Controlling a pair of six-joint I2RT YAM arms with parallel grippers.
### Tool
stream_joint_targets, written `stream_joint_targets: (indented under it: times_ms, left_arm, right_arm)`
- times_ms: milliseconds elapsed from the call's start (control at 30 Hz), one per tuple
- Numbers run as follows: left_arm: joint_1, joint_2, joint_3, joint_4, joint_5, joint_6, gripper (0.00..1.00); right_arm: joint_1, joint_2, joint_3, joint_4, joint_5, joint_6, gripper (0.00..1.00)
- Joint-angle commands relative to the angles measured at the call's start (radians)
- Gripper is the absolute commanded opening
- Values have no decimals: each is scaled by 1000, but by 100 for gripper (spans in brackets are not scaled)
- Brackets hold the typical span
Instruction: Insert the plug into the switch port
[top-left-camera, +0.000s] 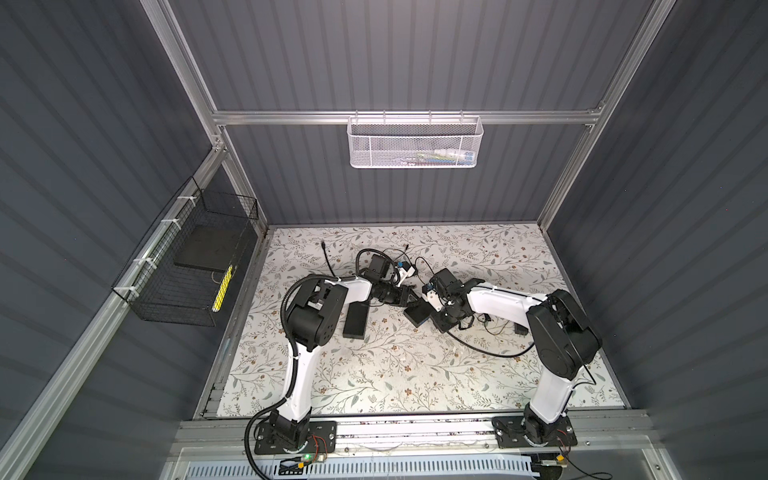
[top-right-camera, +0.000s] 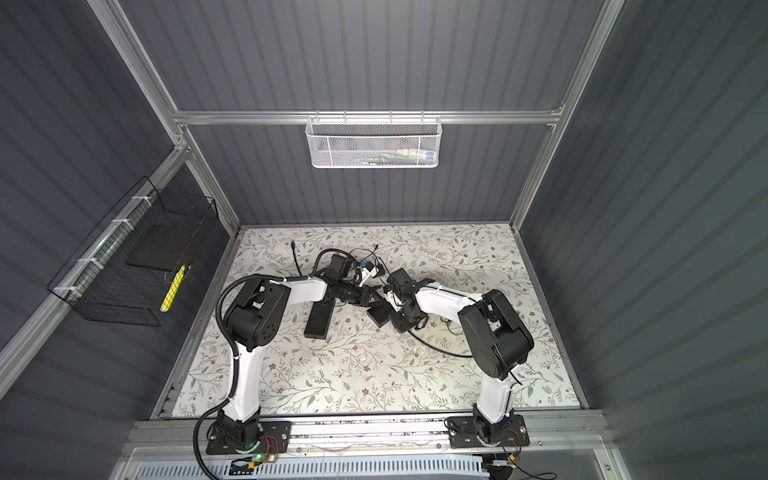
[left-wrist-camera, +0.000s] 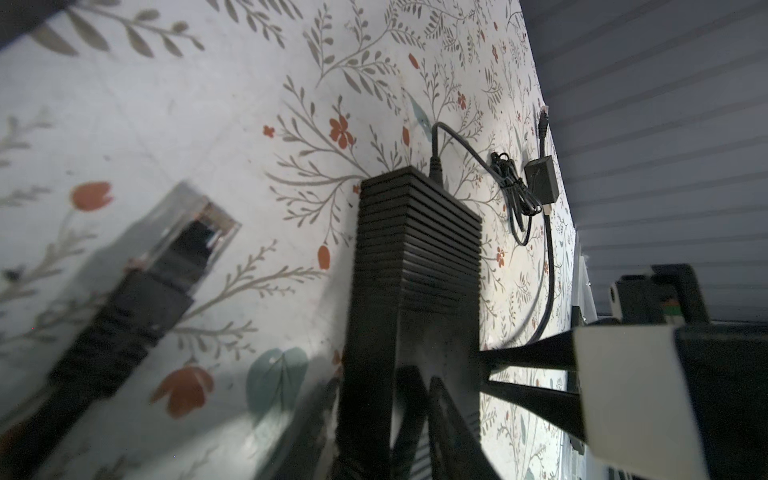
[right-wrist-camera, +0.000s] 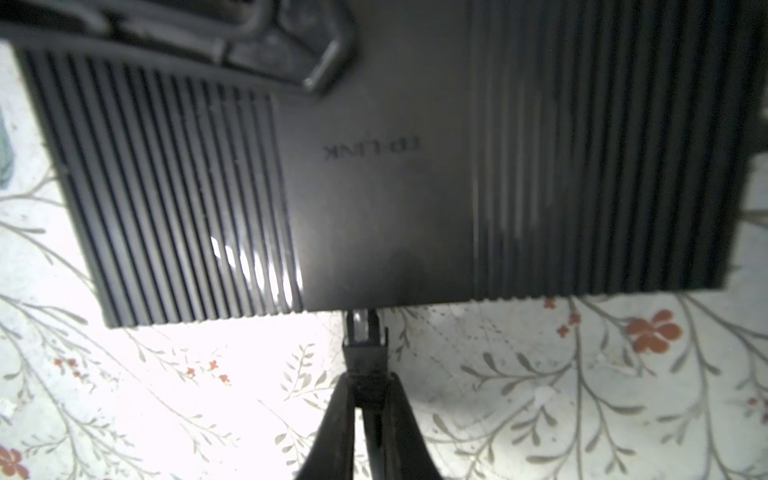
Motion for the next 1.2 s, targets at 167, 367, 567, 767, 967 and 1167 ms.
stream_joint_targets:
  times_ms: [167, 367, 567, 767, 967, 1167]
  left_arm:
    - [-44, 68, 14, -39, 13, 20, 33]
    - [-63, 85, -3, 4, 26, -9, 30]
    - [-71, 84, -34, 28, 31, -20, 30]
    - [-73, 81, -48, 32, 39, -20, 30]
    - [-85, 86, -67, 52, 42, -33, 29]
    - [-94, 91, -79, 59, 43, -38, 28]
  right_arm:
    - [-2, 12, 54, 11, 16, 24, 6]
    - [0, 17, 68, 39, 12, 45, 4]
    - [5, -3, 39, 128, 9, 57, 4]
    - [5, -23, -15, 255, 6, 72, 3]
    - [6, -28, -37, 325, 18, 71, 3]
    - [6, -39, 1, 292, 39, 63, 3]
